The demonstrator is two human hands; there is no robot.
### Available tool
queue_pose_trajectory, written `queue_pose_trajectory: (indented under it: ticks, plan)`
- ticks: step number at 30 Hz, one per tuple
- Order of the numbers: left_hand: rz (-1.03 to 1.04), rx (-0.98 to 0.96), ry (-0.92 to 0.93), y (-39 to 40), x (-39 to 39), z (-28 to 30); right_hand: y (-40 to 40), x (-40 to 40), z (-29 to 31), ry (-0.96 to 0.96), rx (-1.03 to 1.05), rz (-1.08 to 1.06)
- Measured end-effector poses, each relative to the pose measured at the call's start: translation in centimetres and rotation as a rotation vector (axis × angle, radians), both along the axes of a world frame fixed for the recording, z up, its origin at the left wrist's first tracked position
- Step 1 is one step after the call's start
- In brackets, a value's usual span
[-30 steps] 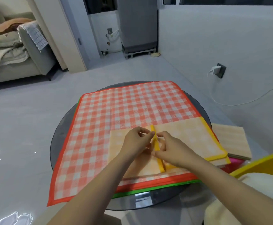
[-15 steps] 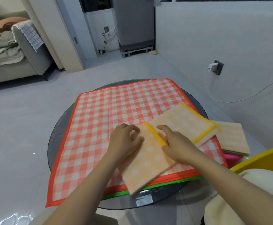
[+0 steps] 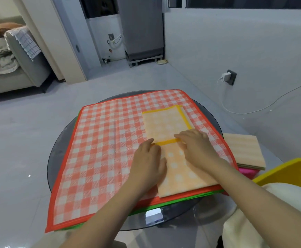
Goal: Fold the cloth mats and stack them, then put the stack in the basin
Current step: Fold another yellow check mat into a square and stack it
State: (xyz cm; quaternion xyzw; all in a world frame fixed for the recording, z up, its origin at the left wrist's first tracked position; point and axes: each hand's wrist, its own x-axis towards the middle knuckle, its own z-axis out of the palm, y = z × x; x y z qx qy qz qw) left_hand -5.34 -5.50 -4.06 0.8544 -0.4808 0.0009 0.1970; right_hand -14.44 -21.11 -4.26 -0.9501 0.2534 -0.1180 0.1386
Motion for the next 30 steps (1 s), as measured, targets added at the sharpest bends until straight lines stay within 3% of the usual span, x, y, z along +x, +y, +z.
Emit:
queue_pose_trajectory:
  ticks: [4,8,19,25,28,30]
  plan:
    - [-0.027,0.177,0.114,-0.7,-1.1,-0.8,2.4,-1.3,-0.5,0.1,0.033,0.067]
    - [-0.004,0.292,0.053,-1.2,-1.3,-2.4,2.5,-1.6,-1.9,0.22,0.0,0.117]
    - [0.014,0.341,-0.016,-1.1,-1.3,-2.9,-0.7,-4.0,-2.3,0.283,0.007,-0.053]
    - [0.049,0.313,-0.004,-1.3,-1.6,-2.1,0.1,-3.9,-0.8,0.266,-0.067,-0.098]
    - [0.098,0.165,-0.094,-1.9,-1.6,-1.4,0.0,-3.7,-0.2,0.144,-0.102,-0.009]
    - [0.111,0.032,-0.117,-2.5,-1.4,-0.9,-0.5,-3.3,-0.1,0.059,0.004,0.016]
